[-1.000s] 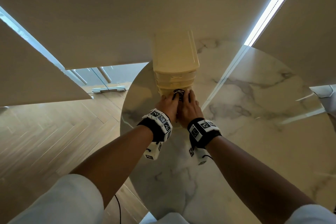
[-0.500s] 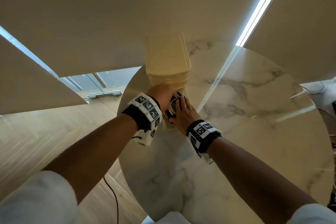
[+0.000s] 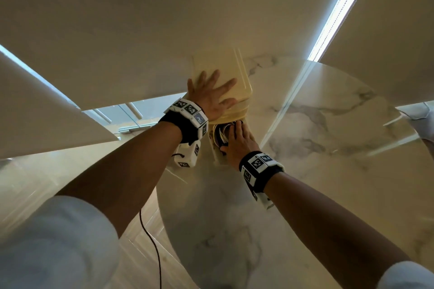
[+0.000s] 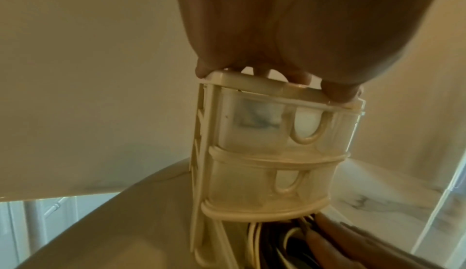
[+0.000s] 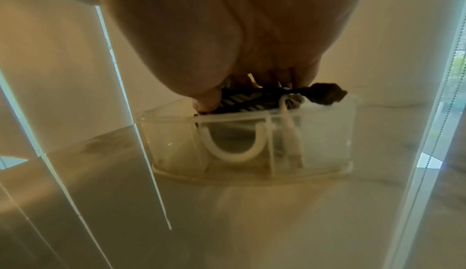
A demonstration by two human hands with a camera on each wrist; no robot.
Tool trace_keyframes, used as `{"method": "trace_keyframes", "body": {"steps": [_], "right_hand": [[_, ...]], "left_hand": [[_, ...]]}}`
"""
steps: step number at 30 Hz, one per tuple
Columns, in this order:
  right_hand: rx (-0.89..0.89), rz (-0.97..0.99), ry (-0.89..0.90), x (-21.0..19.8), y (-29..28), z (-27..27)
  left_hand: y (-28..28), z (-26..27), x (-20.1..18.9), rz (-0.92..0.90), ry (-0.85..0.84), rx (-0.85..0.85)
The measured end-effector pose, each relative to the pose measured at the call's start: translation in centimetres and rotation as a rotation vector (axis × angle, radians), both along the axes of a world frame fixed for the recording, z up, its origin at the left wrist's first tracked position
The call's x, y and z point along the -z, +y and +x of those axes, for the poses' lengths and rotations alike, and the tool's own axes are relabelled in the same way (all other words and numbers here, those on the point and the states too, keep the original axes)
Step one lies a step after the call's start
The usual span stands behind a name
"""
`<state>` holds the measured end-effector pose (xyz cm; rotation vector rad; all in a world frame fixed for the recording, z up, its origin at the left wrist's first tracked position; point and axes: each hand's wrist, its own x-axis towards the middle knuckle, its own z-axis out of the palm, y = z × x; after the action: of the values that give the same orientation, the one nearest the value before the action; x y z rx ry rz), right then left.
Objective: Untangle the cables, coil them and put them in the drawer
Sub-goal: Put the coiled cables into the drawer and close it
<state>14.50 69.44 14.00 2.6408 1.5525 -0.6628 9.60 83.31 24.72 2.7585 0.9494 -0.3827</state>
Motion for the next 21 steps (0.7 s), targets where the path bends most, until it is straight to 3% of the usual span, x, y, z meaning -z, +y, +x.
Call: {"method": "trace_keyframes", "body": {"steps": [6, 11, 15, 21], "right_hand": [[0.023, 0.013, -0.011, 1.4, 3.0, -0.6], [-0.013, 0.101, -0.022, -2.1, -1.4, 0.2], [-0.181, 0.027, -0.020, -1.9, -5.4, 0.9], [-0.215, 0.009, -0.113, -0.5, -5.5, 0.3]], "left_hand": [[0.2, 0.0, 0.1, -0.003, -0.008, 0.002], [0.2, 0.0, 0.2, 0.018, -0.006, 0.012], [0.1, 0.0, 0.2, 0.016, -0.021, 0.001], [-0.1, 0.0, 0.1, 0.024, -0.004, 0.000]]}}
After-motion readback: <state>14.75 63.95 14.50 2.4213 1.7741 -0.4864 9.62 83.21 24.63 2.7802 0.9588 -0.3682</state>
